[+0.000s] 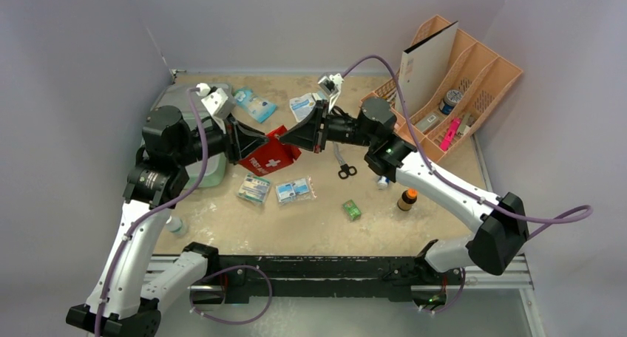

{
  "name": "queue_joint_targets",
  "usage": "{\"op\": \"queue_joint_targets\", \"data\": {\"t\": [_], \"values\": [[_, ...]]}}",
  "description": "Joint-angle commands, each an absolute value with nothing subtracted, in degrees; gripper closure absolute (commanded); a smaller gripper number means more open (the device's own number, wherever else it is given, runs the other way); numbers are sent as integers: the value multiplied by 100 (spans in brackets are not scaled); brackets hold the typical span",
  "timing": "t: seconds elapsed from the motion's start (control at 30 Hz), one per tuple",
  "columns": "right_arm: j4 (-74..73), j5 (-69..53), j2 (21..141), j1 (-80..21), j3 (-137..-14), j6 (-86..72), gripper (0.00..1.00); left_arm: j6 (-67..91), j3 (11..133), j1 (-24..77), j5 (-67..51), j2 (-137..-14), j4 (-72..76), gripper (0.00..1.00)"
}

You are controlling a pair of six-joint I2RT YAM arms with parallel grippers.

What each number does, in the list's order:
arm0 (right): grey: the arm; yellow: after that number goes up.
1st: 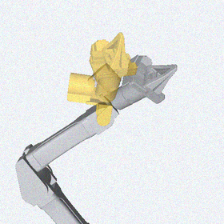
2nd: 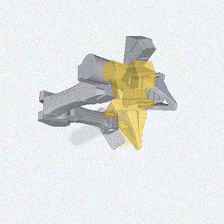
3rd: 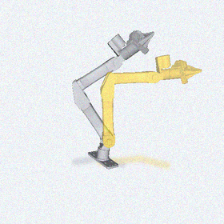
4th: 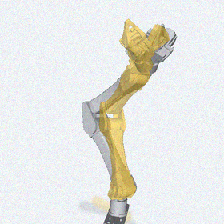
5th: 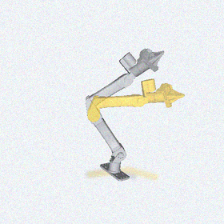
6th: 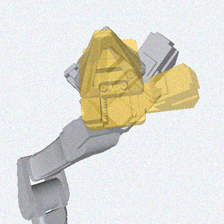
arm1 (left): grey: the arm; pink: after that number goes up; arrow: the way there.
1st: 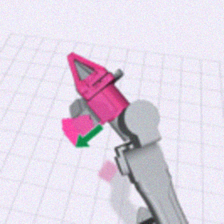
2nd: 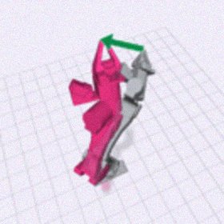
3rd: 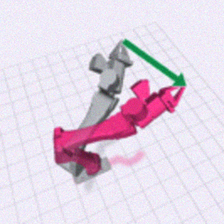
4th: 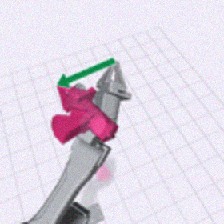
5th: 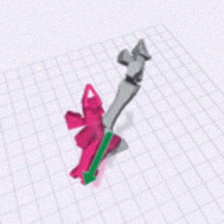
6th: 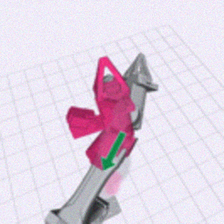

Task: Organize the medicine kit
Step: Zip the medicine pouch.

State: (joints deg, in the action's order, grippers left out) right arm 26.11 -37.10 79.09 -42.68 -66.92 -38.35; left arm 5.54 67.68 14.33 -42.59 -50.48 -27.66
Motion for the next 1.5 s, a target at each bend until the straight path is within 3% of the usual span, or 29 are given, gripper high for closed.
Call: {"op": "queue_joint_targets", "data": {"t": [0.0, 0.2, 0.63, 0.83, 1.03, 1.47], "values": [[2842, -3848, 8060, -4236, -6973, -3768, 100, 1307, 6781, 1424, -4133, -5157, -2482, 80], [2915, -3846, 8198, -4236, -6917, -3734, 100, 2253, 6805, 1424, -3824, -5284, -2624, 64], [2997, -3910, 8458, -4237, -6967, -3679, 100, 3090, 7409, 1424, -3546, -6401, -3231, 61], [2901, -3819, 8499, -4238, -6977, -3586, 100, 3142, 7420, 1424, -3745, -6509, -3328, 70], [2834, -3803, 8523, -4236, -6924, -3537, 100, 3033, 7459, 1424, -3914, -6458, -3409, 100], [2221, -3526, 8645, -4235, -6567, -2960, 100, 2579, 7911, 1424, -4258, -6451, -3840, 100]]}}
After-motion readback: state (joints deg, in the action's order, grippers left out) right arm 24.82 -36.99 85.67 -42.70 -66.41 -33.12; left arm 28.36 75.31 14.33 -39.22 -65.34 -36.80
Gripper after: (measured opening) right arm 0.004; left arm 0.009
